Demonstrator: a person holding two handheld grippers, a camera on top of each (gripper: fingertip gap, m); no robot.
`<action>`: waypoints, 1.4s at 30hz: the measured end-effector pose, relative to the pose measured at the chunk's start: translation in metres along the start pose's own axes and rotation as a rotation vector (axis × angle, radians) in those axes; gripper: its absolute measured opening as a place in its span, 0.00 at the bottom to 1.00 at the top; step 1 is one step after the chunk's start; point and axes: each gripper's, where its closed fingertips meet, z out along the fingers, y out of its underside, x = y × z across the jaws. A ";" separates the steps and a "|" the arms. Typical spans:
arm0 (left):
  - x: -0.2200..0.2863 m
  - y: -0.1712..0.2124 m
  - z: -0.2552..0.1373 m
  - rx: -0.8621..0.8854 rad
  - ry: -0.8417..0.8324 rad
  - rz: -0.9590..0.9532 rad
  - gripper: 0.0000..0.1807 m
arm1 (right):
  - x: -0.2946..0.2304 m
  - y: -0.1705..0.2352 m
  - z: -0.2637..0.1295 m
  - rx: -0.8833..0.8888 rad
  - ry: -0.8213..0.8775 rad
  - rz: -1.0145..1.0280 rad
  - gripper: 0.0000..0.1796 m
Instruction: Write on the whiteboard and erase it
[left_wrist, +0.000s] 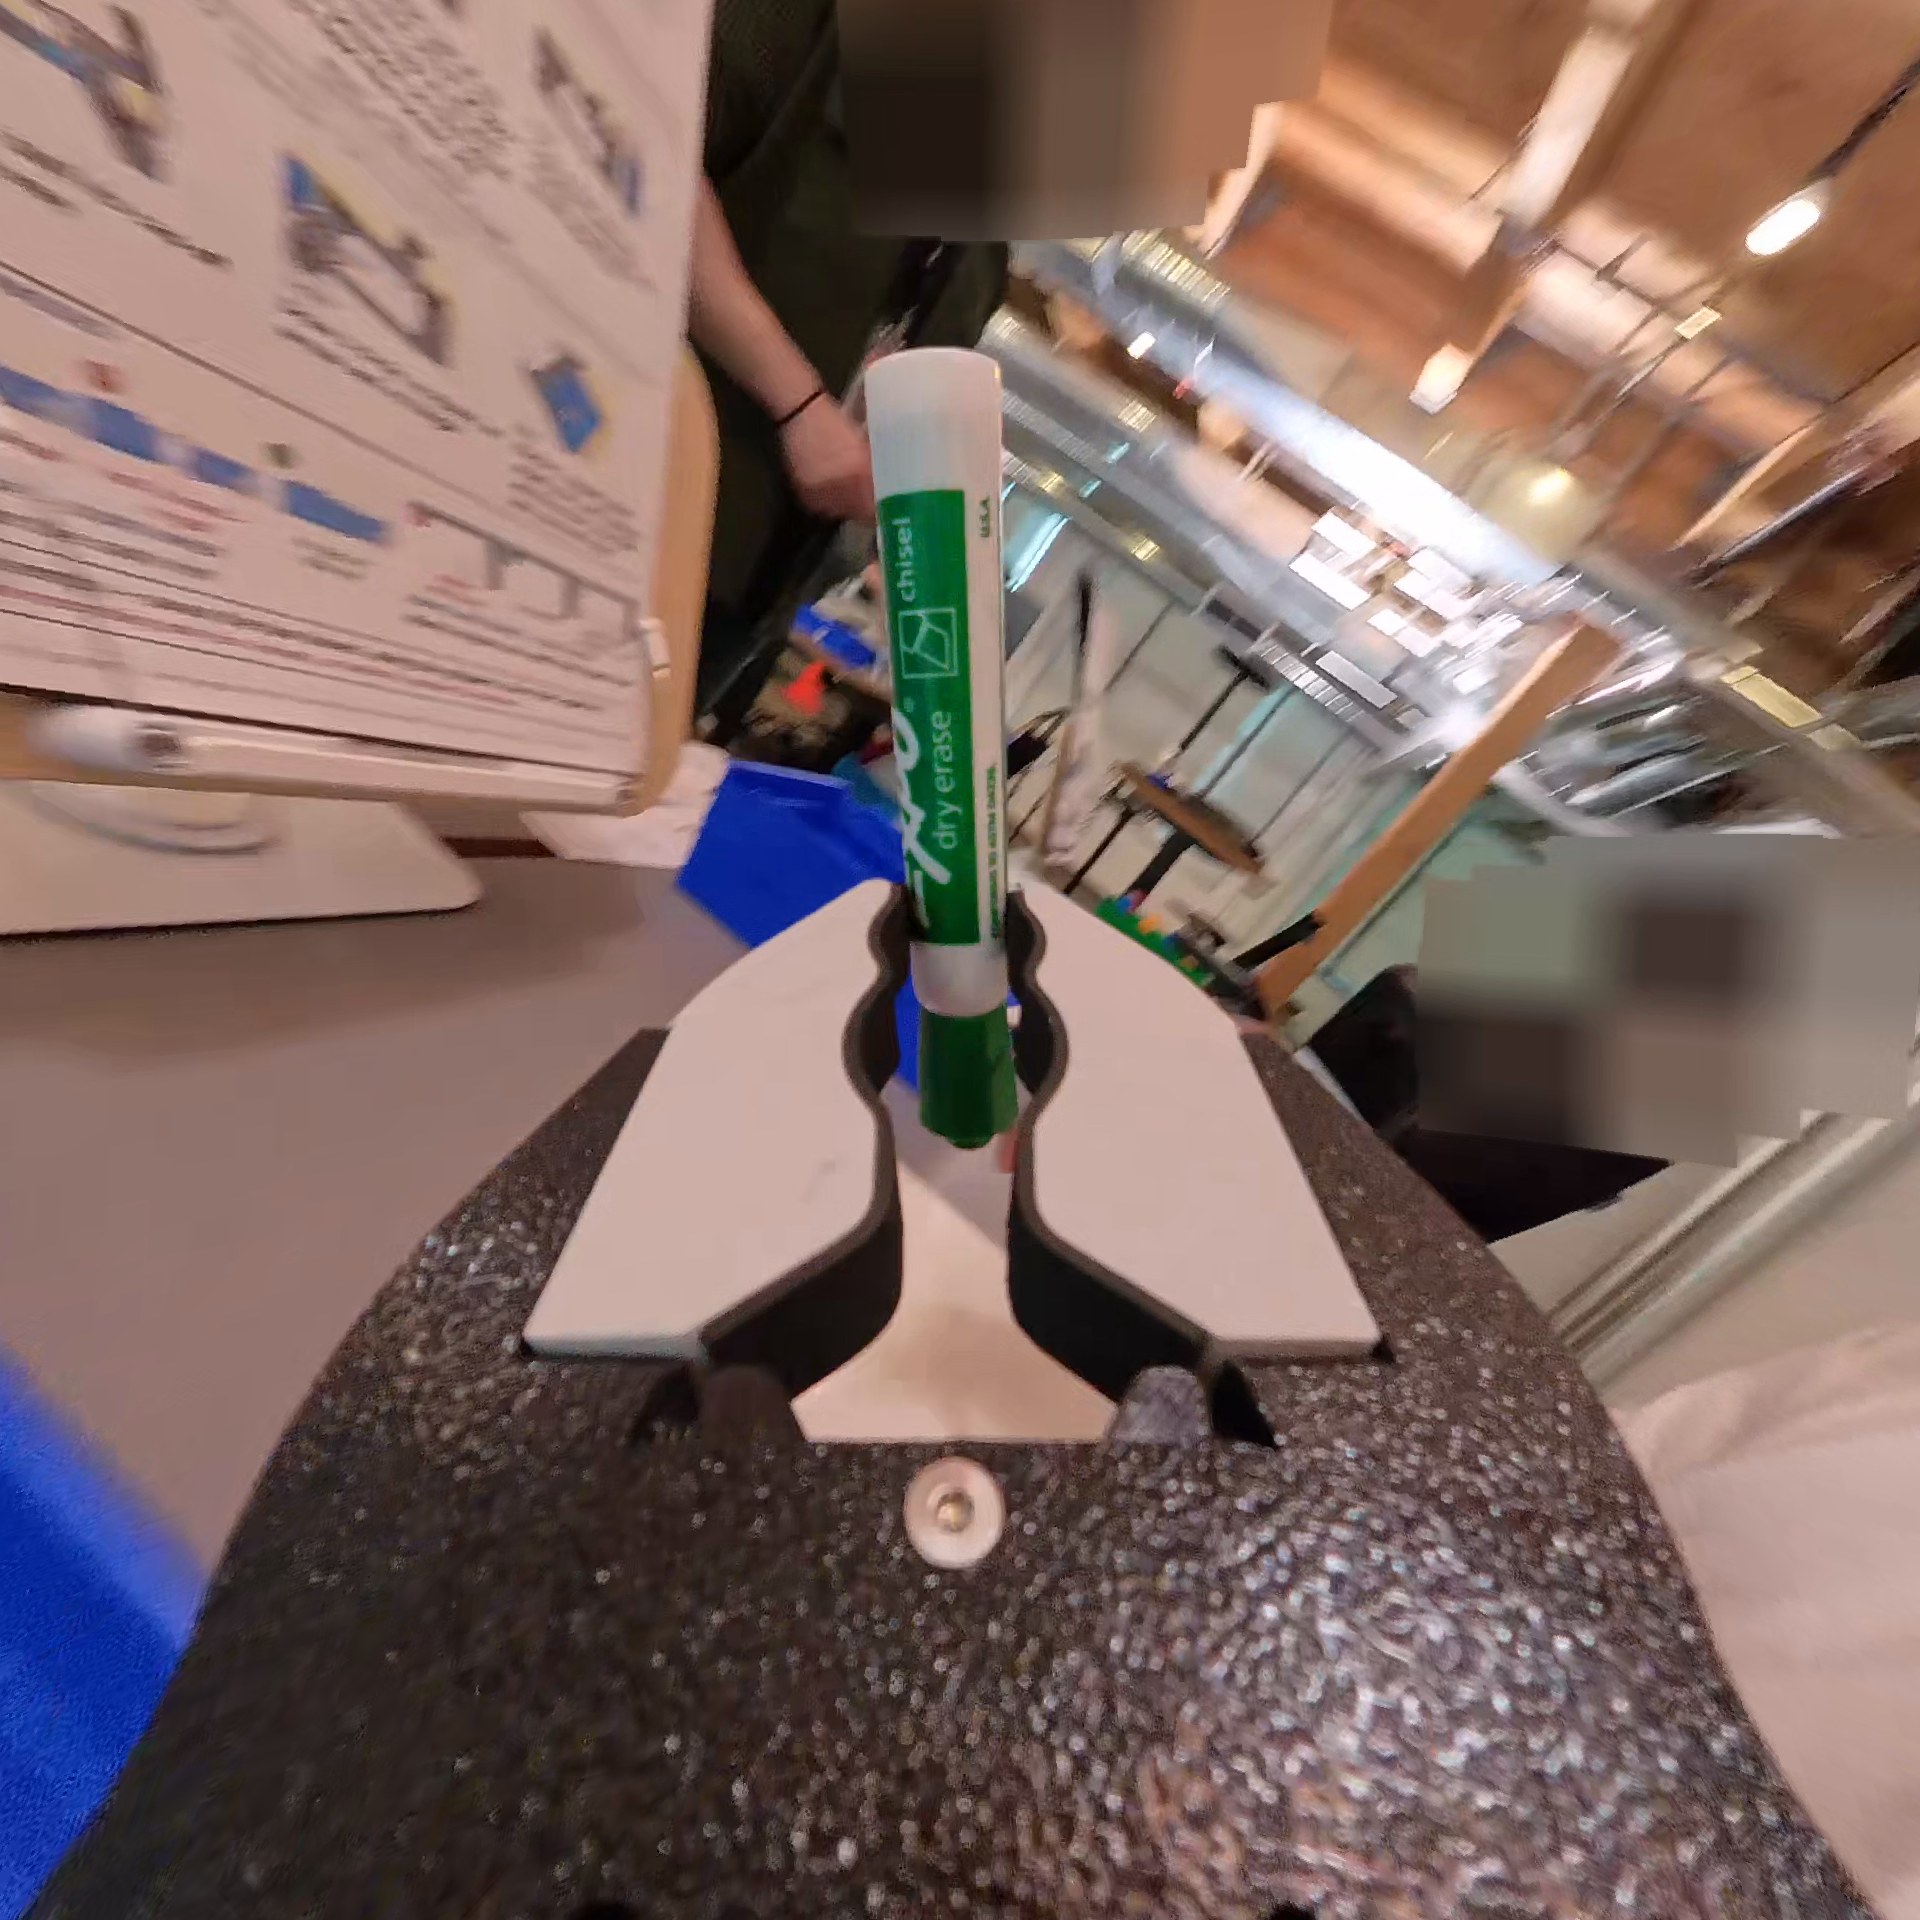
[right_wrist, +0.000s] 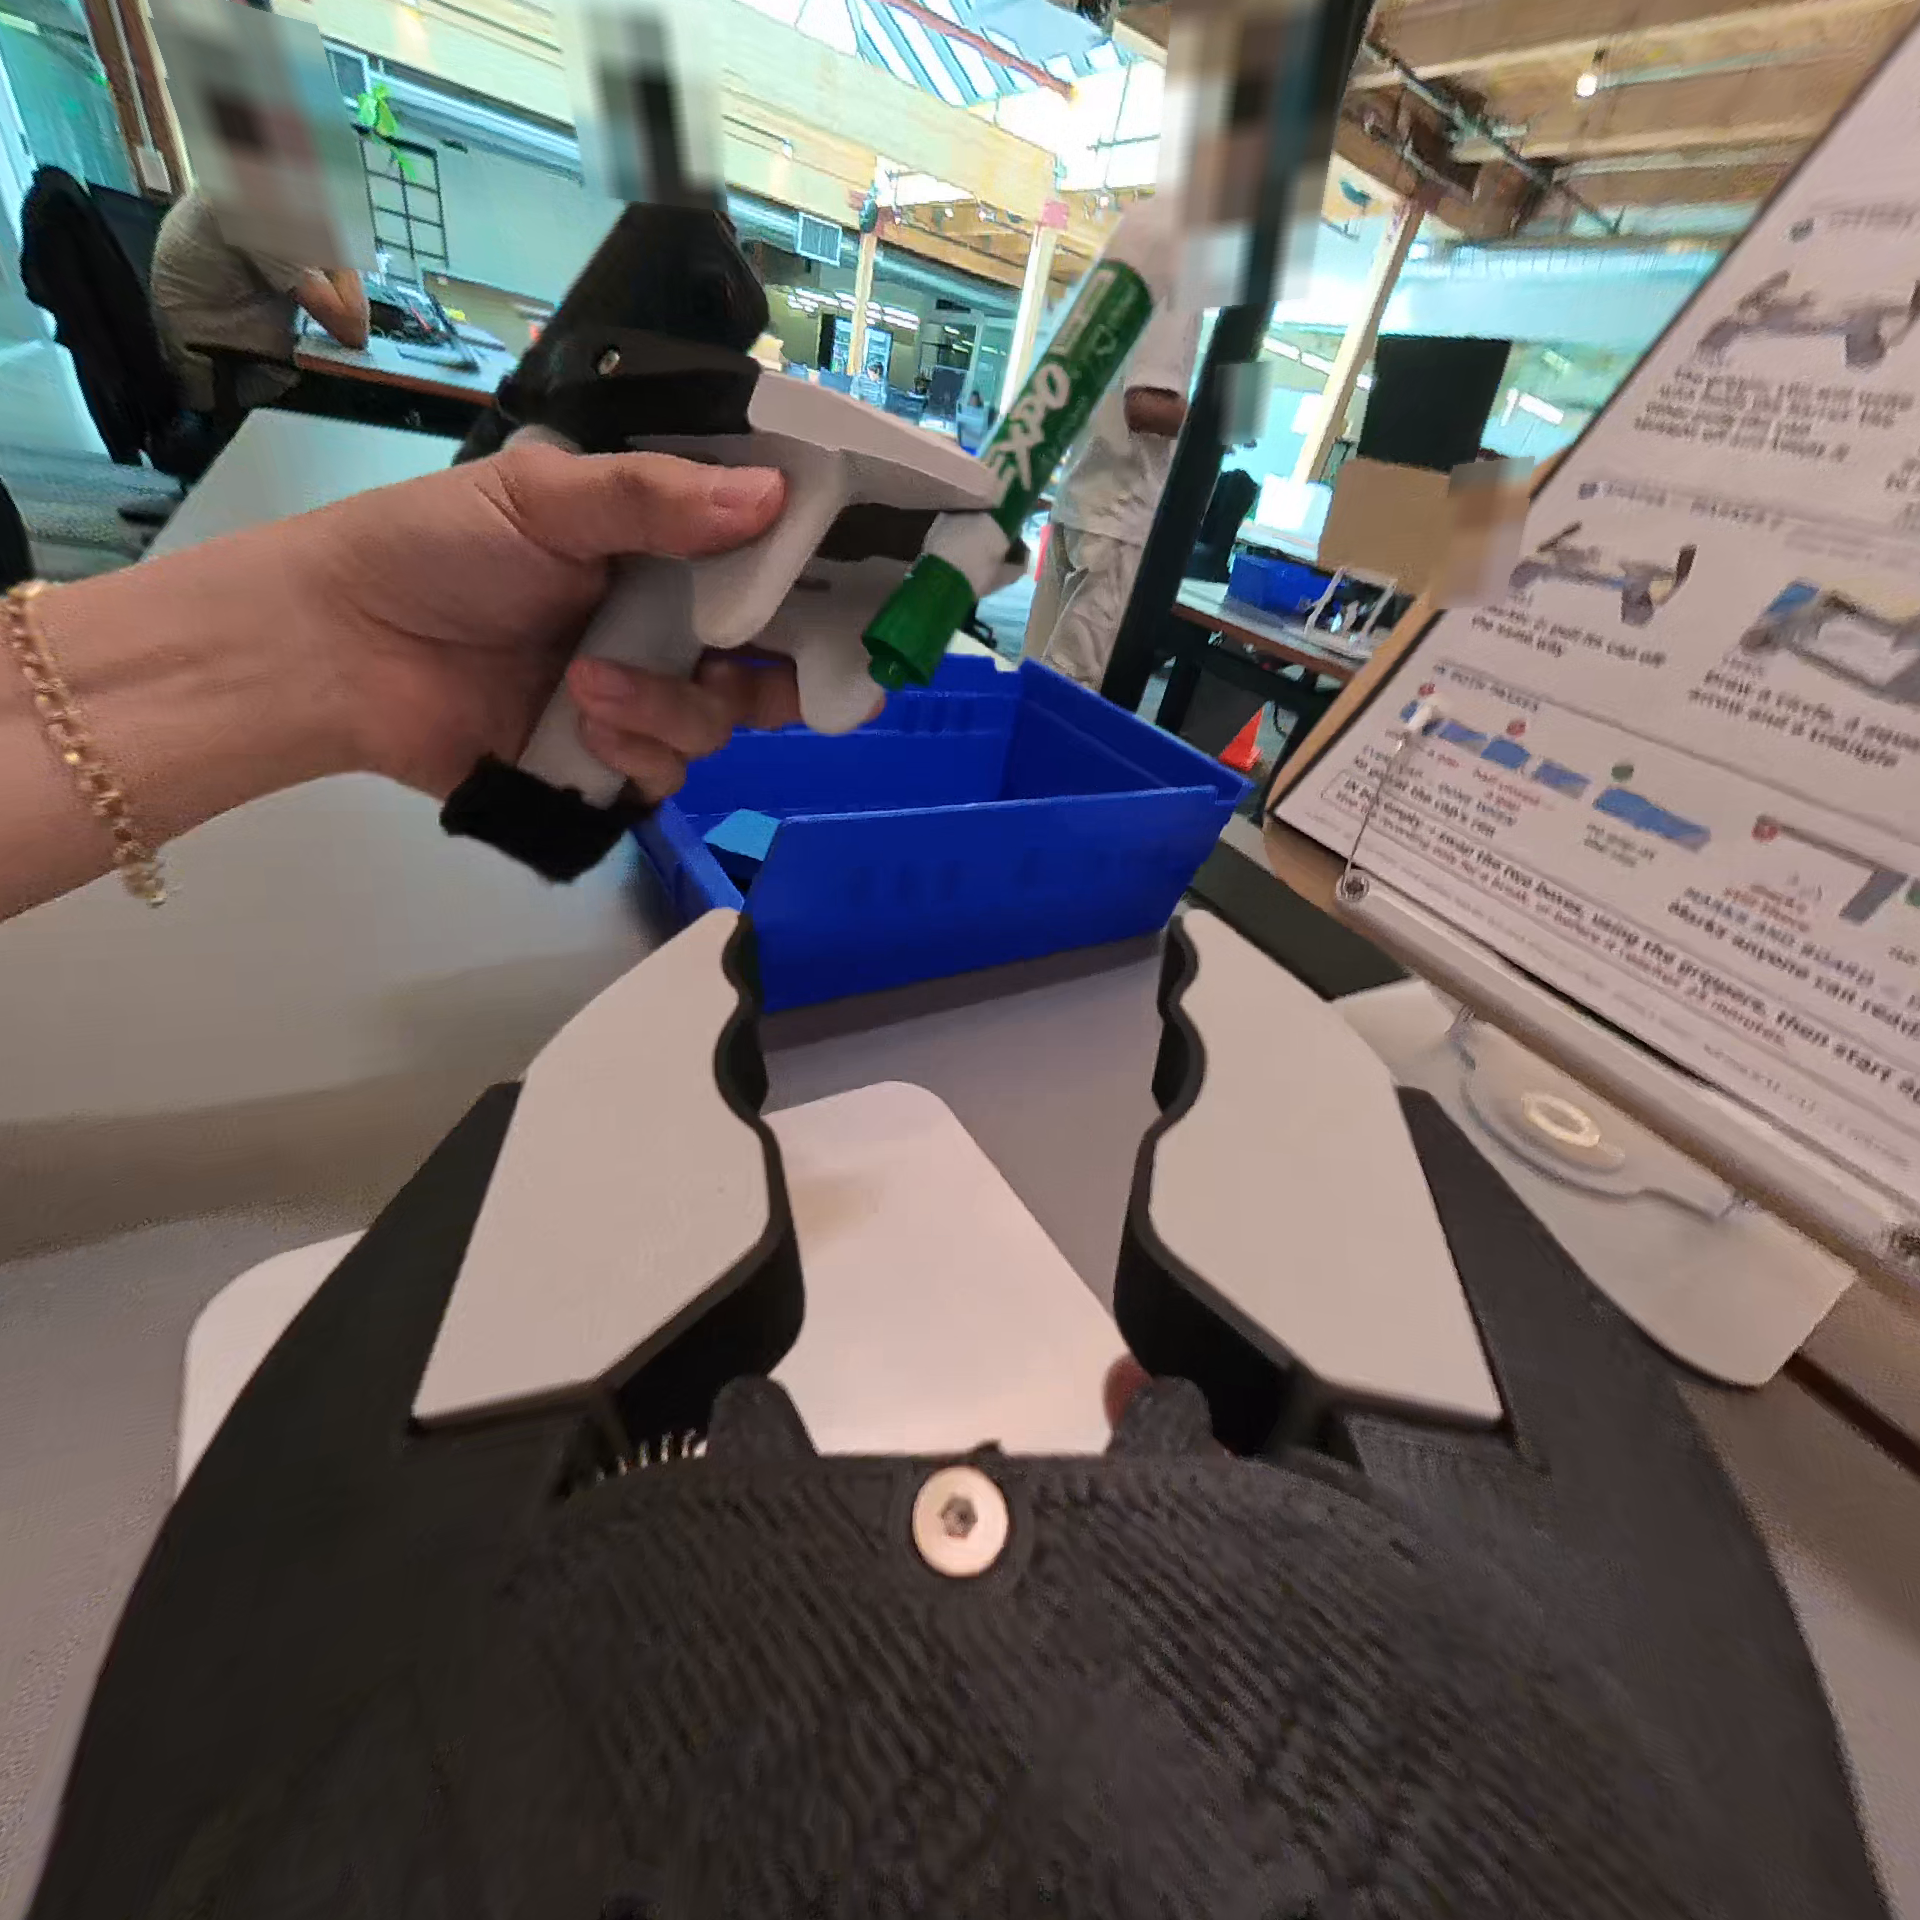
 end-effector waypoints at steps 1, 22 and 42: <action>0.008 0.005 0.004 0.036 0.041 -0.018 0.10 | -0.004 -0.003 0.002 0.014 -0.001 -0.040 0.39; 0.060 0.050 0.027 0.101 0.252 -0.018 0.09 | -0.018 -0.022 0.000 0.092 -0.064 -0.255 0.12; 0.072 0.110 0.010 -0.472 0.290 0.186 0.10 | -0.041 0.008 -0.042 -0.082 -0.499 -0.449 0.11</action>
